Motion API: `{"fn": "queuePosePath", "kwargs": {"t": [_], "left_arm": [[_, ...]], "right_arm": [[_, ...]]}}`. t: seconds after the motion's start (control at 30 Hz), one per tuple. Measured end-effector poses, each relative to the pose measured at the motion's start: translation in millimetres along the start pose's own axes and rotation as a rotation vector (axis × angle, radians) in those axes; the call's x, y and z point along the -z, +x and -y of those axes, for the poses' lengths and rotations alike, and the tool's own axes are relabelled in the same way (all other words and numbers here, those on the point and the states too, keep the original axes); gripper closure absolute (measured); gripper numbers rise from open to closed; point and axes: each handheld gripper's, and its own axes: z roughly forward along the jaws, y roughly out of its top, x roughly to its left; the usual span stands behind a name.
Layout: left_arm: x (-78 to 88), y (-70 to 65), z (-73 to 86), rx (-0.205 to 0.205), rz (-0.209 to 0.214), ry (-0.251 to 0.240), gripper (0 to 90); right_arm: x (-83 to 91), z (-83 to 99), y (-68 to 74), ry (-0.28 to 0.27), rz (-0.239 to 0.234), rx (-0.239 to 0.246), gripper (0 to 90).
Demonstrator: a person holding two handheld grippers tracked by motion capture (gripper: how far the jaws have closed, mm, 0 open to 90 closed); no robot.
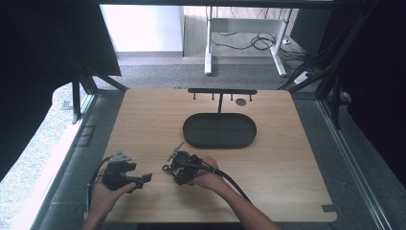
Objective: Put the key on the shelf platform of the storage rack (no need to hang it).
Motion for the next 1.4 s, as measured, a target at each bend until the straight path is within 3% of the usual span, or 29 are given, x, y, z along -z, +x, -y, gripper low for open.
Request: {"fn": "queuePosePath", "kwargs": {"t": [0.5,0.8,1.4], "left_arm": [[0.0,1.4,0.3,0.003,-0.004,-0.002,19.8],[-1.2,0.2,0.1,0.003,-0.002,-0.006,19.8],[-3.0,-0.4,0.1,-0.003,-0.001,0.003,19.8]], "right_arm": [[46.8,-2.8,-11.6,-0.067,0.034,-0.001,49.0],[64.0,-2.0,-23.3,-0.083,0.057,-0.019,49.0],[75.6,-4.3,-39.3,-0.088,0.079,-0.033,49.0]]}}
